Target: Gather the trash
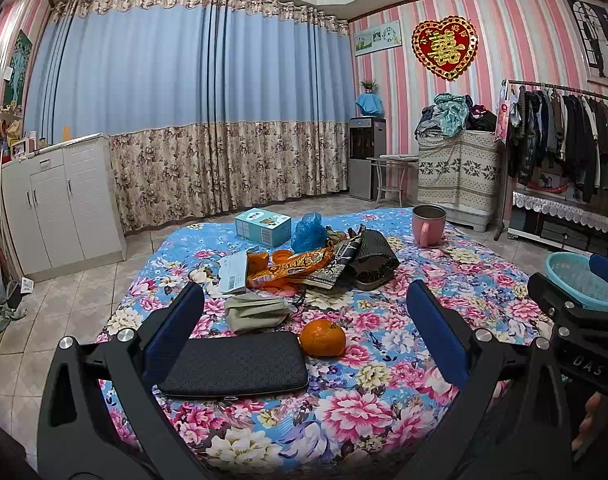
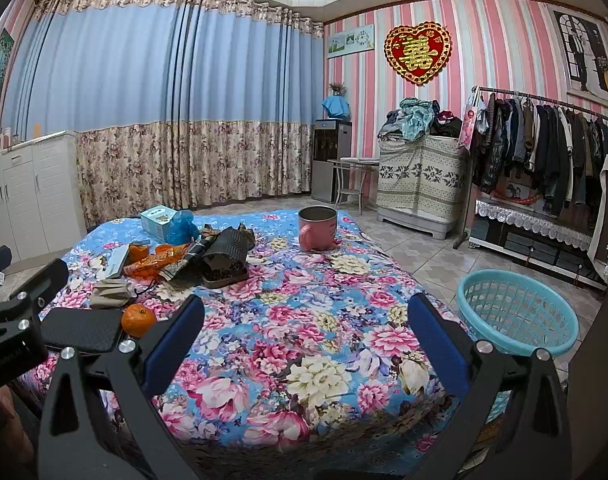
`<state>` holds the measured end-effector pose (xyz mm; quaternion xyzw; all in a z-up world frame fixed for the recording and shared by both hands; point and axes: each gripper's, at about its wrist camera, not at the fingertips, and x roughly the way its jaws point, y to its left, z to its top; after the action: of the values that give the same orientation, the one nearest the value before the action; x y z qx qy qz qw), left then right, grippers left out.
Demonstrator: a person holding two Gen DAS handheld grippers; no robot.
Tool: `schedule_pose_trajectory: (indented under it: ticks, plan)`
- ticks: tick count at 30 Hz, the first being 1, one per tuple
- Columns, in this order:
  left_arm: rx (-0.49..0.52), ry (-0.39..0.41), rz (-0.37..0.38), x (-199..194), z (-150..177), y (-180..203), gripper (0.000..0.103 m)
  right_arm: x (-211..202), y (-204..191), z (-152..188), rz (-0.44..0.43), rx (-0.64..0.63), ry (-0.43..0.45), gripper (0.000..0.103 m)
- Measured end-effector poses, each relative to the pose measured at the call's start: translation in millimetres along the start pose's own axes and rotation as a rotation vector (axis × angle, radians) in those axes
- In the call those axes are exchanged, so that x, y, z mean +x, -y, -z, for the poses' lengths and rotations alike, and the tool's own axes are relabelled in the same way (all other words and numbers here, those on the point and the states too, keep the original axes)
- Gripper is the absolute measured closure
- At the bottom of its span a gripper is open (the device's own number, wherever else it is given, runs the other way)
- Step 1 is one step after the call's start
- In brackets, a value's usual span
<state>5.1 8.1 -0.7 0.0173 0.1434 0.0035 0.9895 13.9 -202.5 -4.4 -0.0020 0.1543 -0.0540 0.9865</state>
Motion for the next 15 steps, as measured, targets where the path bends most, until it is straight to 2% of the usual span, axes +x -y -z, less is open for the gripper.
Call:
schedule_pose_trajectory:
  ticks: [15]
  plan:
    - [0.001, 0.001, -0.002, 3.2, -0.2, -4.8, 0.005, 1.8, 0.4, -0.4, 0.001, 0.000, -0.003, 0.004]
